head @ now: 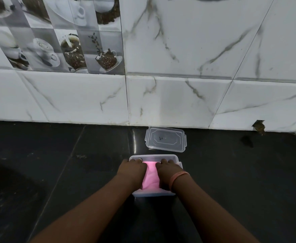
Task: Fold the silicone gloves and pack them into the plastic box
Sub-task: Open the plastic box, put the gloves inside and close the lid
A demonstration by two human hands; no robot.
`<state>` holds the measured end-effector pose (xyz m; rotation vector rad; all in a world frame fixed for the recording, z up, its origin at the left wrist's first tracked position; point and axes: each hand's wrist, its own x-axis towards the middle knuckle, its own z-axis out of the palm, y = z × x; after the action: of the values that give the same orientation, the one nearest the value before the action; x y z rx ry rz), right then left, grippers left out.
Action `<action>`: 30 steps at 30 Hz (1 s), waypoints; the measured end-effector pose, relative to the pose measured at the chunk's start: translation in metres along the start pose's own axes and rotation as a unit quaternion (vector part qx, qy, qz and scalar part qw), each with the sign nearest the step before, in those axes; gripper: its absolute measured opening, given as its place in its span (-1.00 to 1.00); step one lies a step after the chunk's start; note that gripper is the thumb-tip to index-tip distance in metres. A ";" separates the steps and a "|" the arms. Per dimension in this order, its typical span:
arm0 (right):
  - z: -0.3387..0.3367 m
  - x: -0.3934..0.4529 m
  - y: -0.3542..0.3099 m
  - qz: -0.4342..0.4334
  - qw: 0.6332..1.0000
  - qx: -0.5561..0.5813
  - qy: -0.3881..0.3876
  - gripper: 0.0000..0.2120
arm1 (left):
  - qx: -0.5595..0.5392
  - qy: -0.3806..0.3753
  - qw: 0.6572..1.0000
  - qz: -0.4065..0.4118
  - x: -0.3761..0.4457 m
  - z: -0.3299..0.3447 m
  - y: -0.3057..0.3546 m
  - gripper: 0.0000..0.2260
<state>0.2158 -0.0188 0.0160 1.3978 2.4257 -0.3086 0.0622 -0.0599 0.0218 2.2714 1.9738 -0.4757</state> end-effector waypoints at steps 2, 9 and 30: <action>-0.019 0.005 0.008 0.002 0.998 0.036 0.043 -0.52 | -0.032 0.023 0.999 -0.007 0.006 -0.012 -0.002 -0.72; -0.052 0.061 0.047 0.164 0.916 0.337 0.144 -0.72 | -0.355 0.128 0.920 -0.110 0.056 -0.052 -0.012 -0.77; -0.039 0.120 0.082 0.367 0.718 0.566 0.175 -0.28 | -0.724 -0.043 0.640 -0.254 0.163 -0.035 -0.034 -0.32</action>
<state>0.2240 0.1308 0.0039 2.9632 1.5231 -1.5831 0.0533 0.1103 0.0118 0.6405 1.6851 0.7643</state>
